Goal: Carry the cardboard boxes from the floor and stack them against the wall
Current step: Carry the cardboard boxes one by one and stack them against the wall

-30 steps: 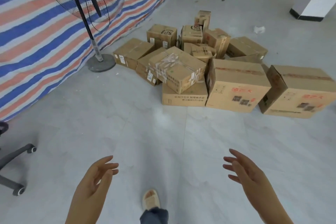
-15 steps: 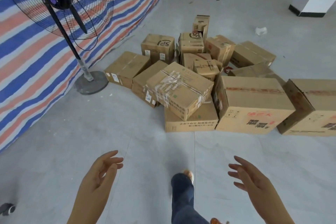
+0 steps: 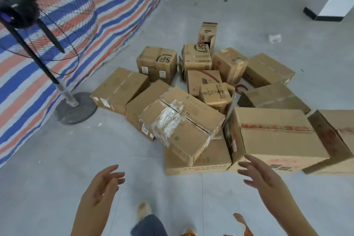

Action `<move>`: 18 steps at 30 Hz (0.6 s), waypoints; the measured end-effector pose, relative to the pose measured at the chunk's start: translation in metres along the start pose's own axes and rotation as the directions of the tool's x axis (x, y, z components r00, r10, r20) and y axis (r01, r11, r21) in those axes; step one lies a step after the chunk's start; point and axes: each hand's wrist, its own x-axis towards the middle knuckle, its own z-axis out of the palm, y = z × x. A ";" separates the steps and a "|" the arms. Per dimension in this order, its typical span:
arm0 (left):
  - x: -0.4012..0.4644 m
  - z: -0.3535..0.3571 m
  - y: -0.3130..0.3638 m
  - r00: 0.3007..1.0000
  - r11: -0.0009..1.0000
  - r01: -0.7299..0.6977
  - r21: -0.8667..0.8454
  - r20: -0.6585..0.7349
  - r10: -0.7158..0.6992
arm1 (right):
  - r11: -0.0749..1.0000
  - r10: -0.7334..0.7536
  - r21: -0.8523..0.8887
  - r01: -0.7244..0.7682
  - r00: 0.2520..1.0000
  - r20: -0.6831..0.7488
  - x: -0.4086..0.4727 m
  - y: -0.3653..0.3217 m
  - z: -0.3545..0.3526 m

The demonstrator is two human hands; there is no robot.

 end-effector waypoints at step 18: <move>0.455 0.114 0.071 0.813 0.952 -0.124 0.279 0.579 -0.064 | 0.838 0.540 0.066 -0.542 0.804 -0.248 0.249 0.002 0.112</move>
